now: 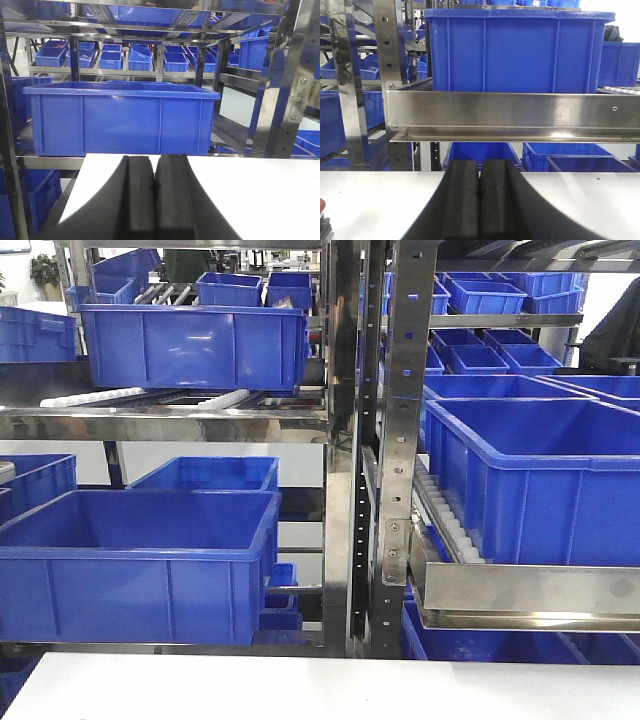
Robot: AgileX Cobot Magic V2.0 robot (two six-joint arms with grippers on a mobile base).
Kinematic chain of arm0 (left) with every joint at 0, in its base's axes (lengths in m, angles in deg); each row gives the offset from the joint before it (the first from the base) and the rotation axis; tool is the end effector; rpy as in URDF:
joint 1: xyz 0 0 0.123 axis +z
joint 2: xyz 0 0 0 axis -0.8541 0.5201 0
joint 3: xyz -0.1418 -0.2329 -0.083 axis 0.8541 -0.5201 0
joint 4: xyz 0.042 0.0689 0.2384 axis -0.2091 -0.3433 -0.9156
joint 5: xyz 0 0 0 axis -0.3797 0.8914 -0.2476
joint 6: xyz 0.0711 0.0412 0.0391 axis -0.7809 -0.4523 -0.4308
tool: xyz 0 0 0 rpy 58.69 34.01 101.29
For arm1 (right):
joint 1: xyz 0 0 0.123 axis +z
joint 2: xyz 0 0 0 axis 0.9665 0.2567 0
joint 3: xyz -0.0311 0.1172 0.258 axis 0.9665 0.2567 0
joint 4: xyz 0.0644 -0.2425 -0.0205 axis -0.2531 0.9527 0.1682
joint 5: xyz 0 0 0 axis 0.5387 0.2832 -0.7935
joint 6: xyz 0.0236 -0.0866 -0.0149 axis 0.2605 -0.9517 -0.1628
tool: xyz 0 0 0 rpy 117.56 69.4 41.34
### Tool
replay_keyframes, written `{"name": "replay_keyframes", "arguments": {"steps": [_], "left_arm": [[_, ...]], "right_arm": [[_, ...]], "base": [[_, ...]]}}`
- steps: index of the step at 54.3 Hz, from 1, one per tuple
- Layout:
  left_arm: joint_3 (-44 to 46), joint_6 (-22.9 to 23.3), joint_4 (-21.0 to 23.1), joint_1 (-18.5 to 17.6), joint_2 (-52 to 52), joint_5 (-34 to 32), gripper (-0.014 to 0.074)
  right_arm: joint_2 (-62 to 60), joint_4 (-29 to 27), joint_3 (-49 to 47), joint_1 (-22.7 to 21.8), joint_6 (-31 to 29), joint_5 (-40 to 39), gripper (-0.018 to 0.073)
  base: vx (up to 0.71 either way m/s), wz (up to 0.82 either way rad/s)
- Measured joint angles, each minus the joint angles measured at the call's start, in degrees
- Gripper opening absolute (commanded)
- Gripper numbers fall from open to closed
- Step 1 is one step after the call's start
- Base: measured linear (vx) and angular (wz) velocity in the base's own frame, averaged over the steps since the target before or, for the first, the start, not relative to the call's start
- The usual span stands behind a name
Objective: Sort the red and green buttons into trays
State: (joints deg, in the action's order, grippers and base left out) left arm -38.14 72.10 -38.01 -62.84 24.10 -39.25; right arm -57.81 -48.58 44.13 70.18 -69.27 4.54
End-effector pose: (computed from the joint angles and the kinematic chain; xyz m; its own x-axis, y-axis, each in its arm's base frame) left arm 0.0566 -0.0041 0.1962 -0.0267 -0.0763 -0.9967 0.0710 0.9944 -0.0781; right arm 0.0564 -0.0054 0.1971 -0.0037 -0.0403 -0.9992 0.0923 0.9949 -0.0405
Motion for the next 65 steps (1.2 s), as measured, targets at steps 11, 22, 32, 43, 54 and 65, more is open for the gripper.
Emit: {"name": "replay_keyframes", "arguments": {"steps": [11,22,32,43,54,65], "left_arm": [[0.0,0.0,0.0,0.0,0.0,0.0,0.002],[0.0,0.0,0.0,0.0,0.0,0.0,0.002],[0.0,0.0,0.0,0.0,0.0,0.0,0.002],[0.0,0.0,0.0,0.0,0.0,0.0,0.002],[0.0,-0.05,0.0,0.0,0.0,-1.07,0.002],[0.0,0.0,0.0,0.0,0.0,-1.66,0.002]], "right_arm": [[0.0,0.0,0.0,0.0,0.0,0.0,-0.0009],[0.0,0.0,0.0,0.0,0.0,0.06,-0.0009],[0.0,0.0,0.0,0.0,0.0,0.06,-0.0009],[0.0,0.0,0.0,0.0,0.0,0.06,-0.0009],[0.0,0.0,0.0,0.0,0.0,-1.47,-0.0009],[0.0,0.0,0.0,0.0,0.0,-7.34,-0.0009]], "base": [[0.0,0.0],[0.0,0.0],[0.0,0.0],[0.0,0.0],[0.0,0.0],[0.0,0.0]]}}
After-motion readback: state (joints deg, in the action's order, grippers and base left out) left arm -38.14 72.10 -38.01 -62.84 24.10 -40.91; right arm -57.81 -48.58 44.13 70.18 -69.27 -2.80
